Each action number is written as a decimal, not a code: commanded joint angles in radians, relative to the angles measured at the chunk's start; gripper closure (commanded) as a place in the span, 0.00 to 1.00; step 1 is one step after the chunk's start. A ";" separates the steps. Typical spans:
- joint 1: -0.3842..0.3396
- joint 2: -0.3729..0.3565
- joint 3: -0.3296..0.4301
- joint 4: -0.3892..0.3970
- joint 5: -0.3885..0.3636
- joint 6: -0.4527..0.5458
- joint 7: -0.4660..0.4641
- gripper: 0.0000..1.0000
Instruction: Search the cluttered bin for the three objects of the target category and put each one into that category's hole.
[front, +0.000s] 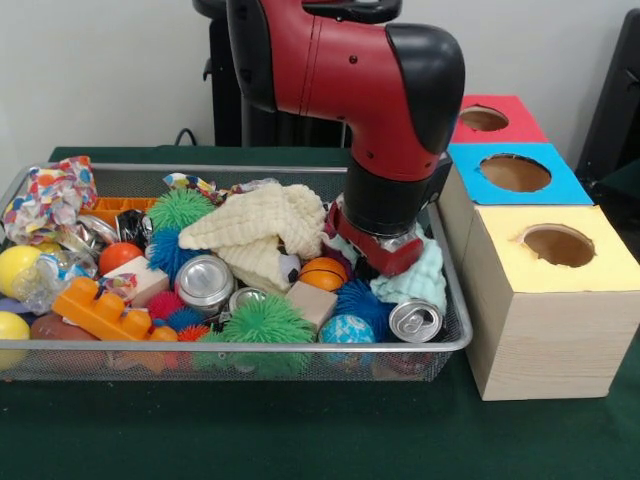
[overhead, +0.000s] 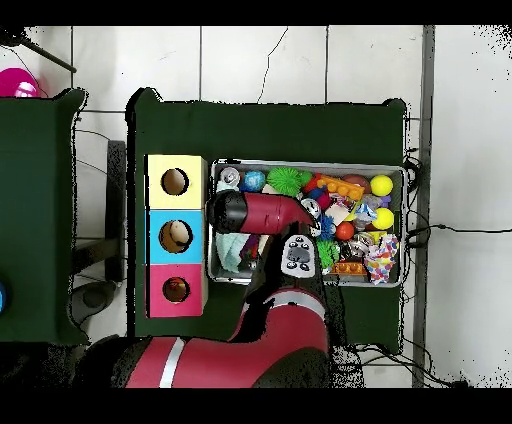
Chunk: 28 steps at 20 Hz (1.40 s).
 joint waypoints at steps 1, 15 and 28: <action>0.004 0.151 0.014 -0.059 -0.002 0.048 0.067 1.00; 0.042 -0.249 -0.033 -0.015 -0.014 0.380 0.005 1.00; -0.031 -0.319 -0.005 -0.121 -0.057 0.547 -0.109 1.00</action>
